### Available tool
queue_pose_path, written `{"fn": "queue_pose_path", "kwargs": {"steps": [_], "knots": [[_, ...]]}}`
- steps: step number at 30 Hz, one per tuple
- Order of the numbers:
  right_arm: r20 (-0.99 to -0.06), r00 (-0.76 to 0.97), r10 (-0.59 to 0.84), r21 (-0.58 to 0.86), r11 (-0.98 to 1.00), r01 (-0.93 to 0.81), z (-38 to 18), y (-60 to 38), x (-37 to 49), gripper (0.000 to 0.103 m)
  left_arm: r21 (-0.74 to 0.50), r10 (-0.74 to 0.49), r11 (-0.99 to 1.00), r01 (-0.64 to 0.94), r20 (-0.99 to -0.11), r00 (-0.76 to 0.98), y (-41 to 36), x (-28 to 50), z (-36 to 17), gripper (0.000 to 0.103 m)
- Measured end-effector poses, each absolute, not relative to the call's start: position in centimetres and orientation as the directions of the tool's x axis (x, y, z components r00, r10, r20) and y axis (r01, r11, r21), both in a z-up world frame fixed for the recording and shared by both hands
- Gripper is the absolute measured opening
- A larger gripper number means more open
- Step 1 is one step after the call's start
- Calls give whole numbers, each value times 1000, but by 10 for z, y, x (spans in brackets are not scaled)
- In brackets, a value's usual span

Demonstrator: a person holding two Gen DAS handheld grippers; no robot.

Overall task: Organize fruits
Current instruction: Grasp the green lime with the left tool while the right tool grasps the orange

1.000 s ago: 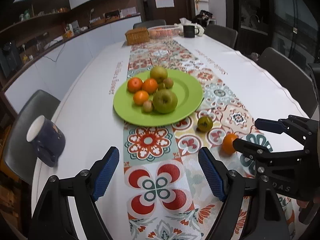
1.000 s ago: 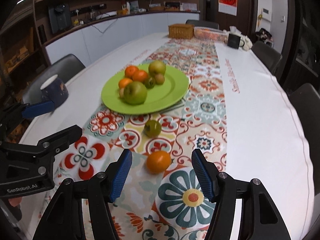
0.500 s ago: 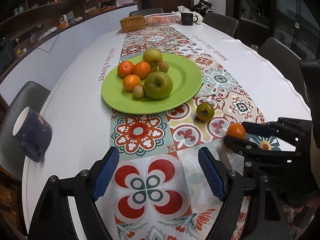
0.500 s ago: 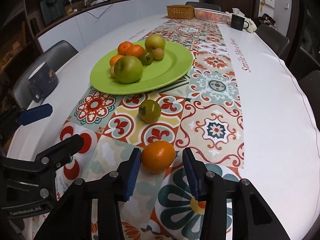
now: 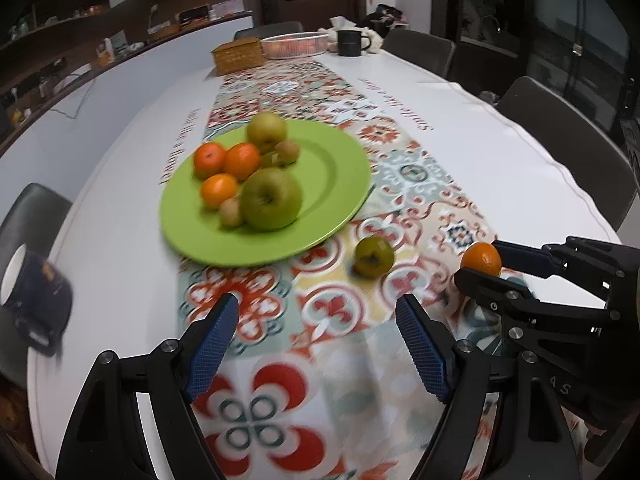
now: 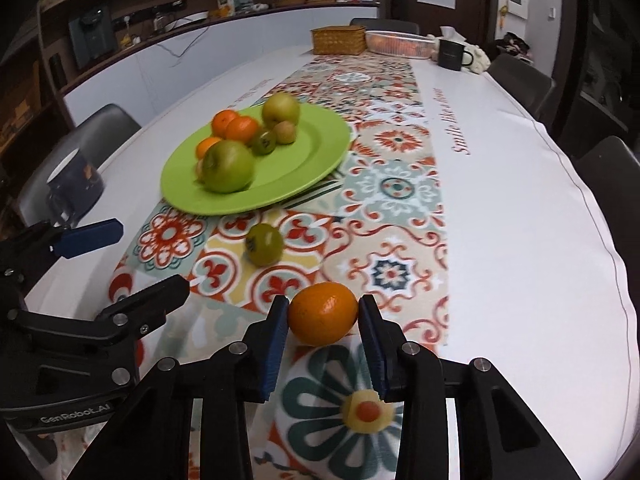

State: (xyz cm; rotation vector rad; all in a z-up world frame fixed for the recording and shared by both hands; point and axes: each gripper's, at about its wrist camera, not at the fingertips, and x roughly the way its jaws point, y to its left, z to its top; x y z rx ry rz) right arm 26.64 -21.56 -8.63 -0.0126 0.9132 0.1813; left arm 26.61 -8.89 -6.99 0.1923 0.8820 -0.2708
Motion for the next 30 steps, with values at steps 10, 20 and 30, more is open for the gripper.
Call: {"fn": "queue_pose_path", "kwargs": {"steps": [10,20,30], "knots": [[-776,622,108,68,994,-88,-82,-245,274,37,-49,-234,939,340,-816,529,-112,302,-86,62],[-776,622,104,72,995,-76,-85,-250,283,37,-89,-251,938,336,-842,478,-122,319,-102,30],[-777,618,121,87,993,-85,-85,-250,277,37,-65,-240,937,343,-834,497,-119,304,-89,30]]}}
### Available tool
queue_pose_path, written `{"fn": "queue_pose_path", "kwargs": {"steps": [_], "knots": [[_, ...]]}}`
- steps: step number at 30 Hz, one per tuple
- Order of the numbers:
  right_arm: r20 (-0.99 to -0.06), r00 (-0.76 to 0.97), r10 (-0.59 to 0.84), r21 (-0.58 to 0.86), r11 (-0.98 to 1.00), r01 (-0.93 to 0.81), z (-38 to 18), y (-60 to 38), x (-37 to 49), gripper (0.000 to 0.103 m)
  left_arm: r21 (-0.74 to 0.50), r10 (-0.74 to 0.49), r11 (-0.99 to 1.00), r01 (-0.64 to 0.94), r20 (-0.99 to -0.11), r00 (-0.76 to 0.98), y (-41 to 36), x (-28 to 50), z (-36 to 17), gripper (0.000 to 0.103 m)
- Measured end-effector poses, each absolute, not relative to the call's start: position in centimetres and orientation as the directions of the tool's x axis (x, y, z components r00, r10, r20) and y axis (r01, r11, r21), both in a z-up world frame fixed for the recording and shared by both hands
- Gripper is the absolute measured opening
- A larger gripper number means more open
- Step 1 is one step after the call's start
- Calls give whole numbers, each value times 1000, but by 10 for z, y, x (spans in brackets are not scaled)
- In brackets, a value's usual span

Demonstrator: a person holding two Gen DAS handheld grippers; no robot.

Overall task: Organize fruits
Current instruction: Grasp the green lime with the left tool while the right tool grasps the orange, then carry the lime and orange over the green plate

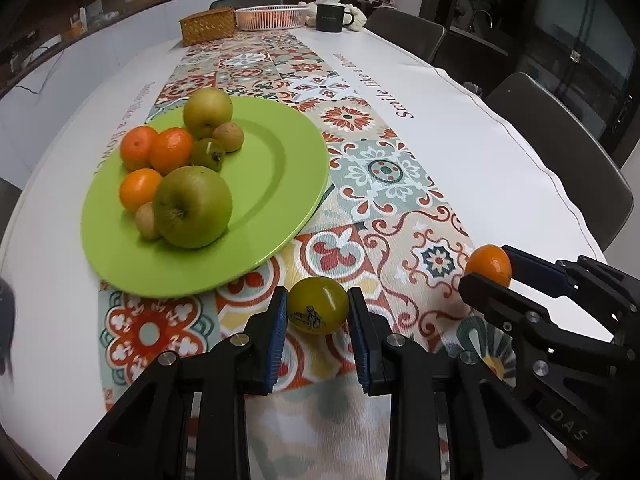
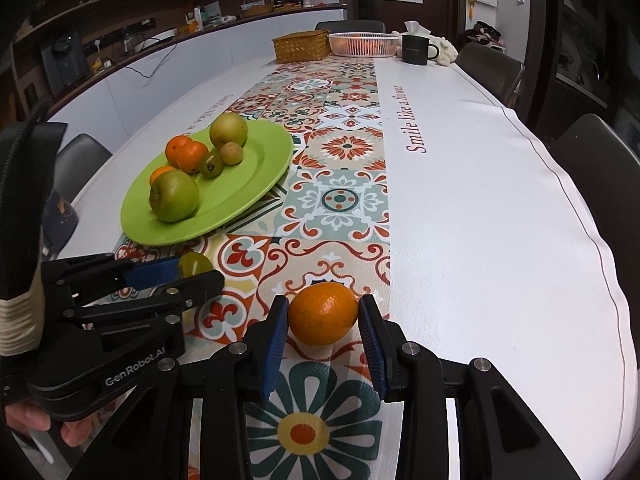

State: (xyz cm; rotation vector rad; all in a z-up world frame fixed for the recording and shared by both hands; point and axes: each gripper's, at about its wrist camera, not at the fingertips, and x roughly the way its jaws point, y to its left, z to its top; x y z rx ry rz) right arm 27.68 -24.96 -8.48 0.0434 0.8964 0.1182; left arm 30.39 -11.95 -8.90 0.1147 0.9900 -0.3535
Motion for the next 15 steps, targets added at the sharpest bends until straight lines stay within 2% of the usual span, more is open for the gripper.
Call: {"fn": "queue_pose_path", "kwargs": {"steps": [15], "knots": [[-730,661,174,111,984,-137,-52,-228,238,37,-54,-205,962,269,-791,576,-84,244,-51,30]]}}
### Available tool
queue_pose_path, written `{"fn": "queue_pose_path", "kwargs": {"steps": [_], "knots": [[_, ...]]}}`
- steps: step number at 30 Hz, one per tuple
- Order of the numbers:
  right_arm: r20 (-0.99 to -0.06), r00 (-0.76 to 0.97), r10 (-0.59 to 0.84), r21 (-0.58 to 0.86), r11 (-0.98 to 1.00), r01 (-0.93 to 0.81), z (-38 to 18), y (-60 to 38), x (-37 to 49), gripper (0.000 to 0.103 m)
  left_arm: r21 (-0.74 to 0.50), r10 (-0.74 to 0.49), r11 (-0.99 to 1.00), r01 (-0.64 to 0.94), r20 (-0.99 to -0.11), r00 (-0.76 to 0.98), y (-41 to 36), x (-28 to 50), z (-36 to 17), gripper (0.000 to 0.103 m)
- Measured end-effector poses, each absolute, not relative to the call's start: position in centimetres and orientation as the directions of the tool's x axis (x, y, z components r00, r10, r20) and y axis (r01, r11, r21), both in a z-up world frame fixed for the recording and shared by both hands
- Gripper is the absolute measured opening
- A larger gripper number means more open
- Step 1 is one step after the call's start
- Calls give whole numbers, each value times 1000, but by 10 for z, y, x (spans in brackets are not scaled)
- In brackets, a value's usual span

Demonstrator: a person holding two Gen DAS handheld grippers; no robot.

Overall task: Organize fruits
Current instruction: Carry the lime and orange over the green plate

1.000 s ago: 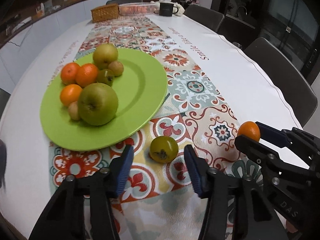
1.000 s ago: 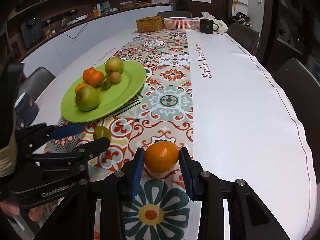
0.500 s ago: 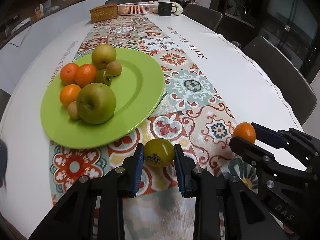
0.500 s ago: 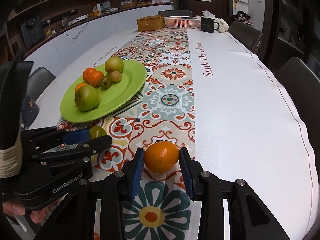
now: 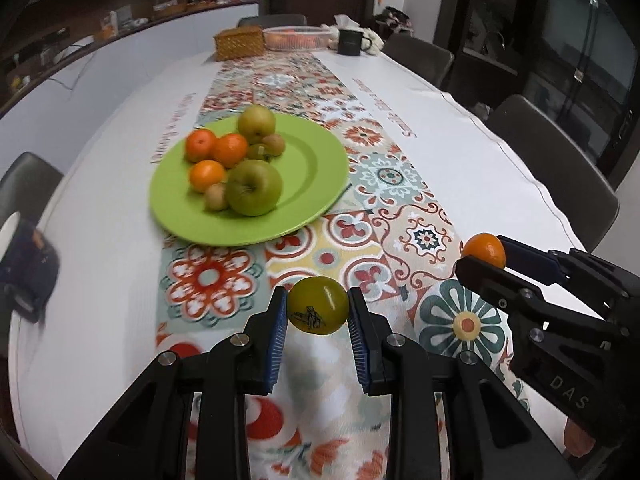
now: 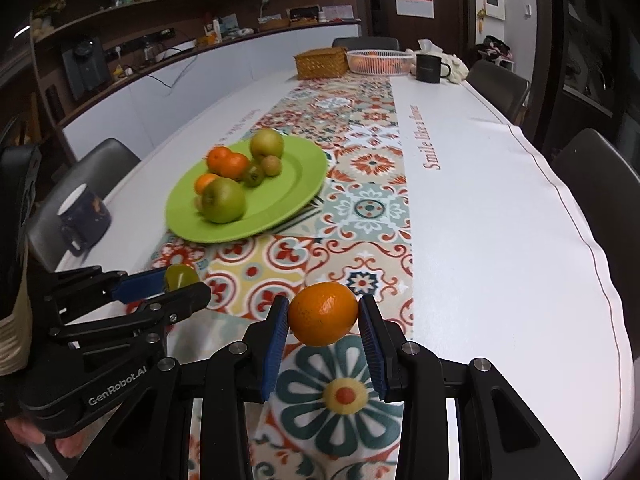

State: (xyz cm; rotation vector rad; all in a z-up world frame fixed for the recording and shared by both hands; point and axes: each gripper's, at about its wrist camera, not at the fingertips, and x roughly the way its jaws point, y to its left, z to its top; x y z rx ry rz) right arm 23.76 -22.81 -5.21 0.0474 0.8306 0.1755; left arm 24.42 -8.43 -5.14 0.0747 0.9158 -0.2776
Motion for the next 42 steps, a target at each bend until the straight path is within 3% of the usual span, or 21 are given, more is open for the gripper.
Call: {"fn": "queue_pose_path", "kwargs": {"steps": [20,30,42], "knots": [[-651,732,200,86,978,-191,-2,-188,221,37,-4,-137,982,188,-705,696,-26,206,4,30],[-609,767,203,62,976,-210,27,-173,233,37,17,-126,984,180,-652,748,-16,218,33,30],[-595,780,196,23,974,-227,44,-161,260,37,10,-135,982,187,-654,744,-18,258,41,30]]}}
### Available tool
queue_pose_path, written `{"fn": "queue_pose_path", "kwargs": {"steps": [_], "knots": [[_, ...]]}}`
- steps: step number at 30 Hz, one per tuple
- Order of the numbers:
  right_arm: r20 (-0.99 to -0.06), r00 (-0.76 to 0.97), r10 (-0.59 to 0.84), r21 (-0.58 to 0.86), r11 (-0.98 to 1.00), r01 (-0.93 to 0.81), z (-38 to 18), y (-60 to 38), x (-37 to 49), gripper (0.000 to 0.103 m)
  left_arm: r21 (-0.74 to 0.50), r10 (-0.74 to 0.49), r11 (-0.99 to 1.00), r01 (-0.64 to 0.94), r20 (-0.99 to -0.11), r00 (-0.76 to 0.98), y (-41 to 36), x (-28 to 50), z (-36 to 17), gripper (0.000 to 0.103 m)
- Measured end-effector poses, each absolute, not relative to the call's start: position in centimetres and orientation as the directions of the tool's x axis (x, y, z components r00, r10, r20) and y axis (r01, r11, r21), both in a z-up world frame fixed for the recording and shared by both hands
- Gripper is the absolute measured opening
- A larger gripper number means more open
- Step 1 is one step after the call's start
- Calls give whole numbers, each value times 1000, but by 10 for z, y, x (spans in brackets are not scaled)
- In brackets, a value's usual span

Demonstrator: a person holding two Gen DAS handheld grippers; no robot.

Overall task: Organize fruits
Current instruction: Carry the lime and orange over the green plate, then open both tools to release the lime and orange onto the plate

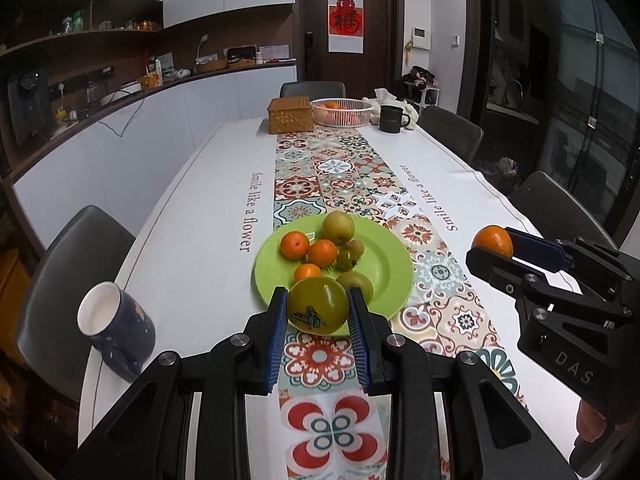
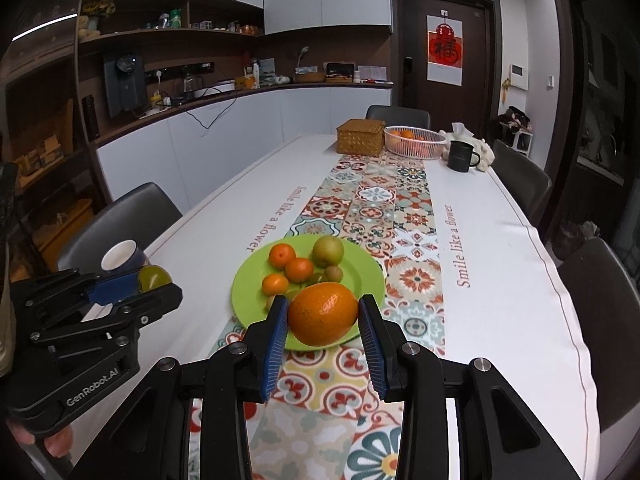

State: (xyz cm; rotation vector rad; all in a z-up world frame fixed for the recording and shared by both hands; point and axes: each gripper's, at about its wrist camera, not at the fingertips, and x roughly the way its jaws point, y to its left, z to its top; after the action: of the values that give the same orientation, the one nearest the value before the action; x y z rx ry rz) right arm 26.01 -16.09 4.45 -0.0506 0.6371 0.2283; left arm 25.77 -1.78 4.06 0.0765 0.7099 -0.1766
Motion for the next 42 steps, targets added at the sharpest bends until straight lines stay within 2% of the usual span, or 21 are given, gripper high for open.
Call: {"fn": "queue_pose_path", "kwargs": {"steps": [10,36,38,39,41,42], "knots": [[-626,755,196,25,972,-232,31,-160,300,37,10,-142,980,201,-675,724,-23,302,27,30],[-749,625,220,39,956,-289,-48,-148,392,37,-3,-181,961,275,-759,625,-34,395,-42,30],[-751,621,223,42,955,-292,-52,-149,393,37,6,-176,961,278,-763,622,-36,396,-44,40],[-751,620,226,46,955,-293,-53,-149,394,37,17,-162,963,268,-761,628,-36,395,-44,41],[-752,621,220,52,959,-278,-54,-153,394,42,20,-153,966,257,-759,633,-33,392,-42,46],[-749,626,217,53,961,-270,-54,-155,393,49,17,-151,968,251,-757,636,-31,389,-41,46]]}}
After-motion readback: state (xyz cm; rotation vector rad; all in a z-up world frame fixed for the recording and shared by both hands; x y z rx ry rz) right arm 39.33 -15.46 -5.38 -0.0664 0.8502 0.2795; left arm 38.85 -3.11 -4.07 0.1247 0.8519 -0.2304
